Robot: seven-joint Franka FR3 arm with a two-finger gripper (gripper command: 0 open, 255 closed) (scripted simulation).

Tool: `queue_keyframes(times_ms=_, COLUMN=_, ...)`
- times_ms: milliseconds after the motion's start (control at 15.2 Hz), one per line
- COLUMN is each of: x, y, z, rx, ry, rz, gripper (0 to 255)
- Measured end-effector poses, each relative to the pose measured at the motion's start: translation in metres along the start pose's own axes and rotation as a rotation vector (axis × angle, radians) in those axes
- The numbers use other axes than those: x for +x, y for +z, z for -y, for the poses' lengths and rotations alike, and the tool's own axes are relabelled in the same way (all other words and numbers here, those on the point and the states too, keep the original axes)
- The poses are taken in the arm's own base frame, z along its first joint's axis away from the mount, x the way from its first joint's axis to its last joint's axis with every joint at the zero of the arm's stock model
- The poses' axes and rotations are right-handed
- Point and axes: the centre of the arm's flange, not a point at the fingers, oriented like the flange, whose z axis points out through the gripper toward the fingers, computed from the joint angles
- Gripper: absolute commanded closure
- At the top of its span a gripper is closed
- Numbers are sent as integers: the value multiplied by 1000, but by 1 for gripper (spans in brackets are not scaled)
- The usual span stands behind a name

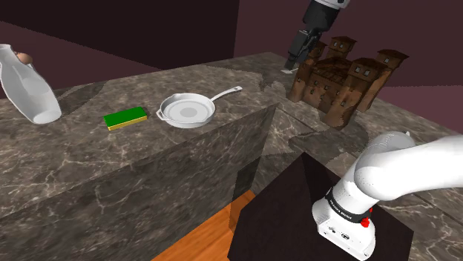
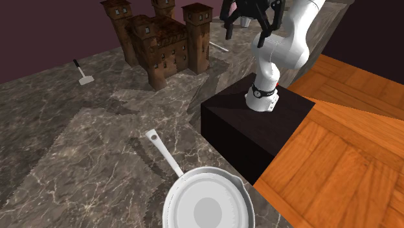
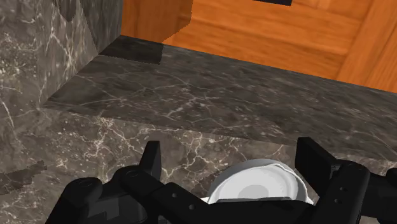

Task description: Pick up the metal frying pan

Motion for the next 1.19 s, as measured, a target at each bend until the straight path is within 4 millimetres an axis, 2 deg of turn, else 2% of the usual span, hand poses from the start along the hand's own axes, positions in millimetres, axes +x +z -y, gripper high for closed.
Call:
queue_keyframes(times_ms=66, x=0, y=0, z=0, rx=0, ry=0, rz=0, gripper=0)
queue_keyframes(times_ms=198, x=13, y=9, z=-4, rx=6, ry=-5, rz=3, gripper=0)
queue_keyframes(times_ms=330, x=31, y=27, z=-6, rx=15, ry=-13, rz=7, gripper=0)
queue_keyframes(times_ms=660, x=80, y=70, z=-6, rx=41, ry=-34, rz=17, gripper=0)
queue_keyframes(times_ms=792, x=105, y=82, z=-9, rx=51, ry=-43, rz=20, gripper=0)
queue_keyframes(times_ms=1188, x=166, y=139, z=-17, rx=81, ry=-69, rz=31, gripper=0)
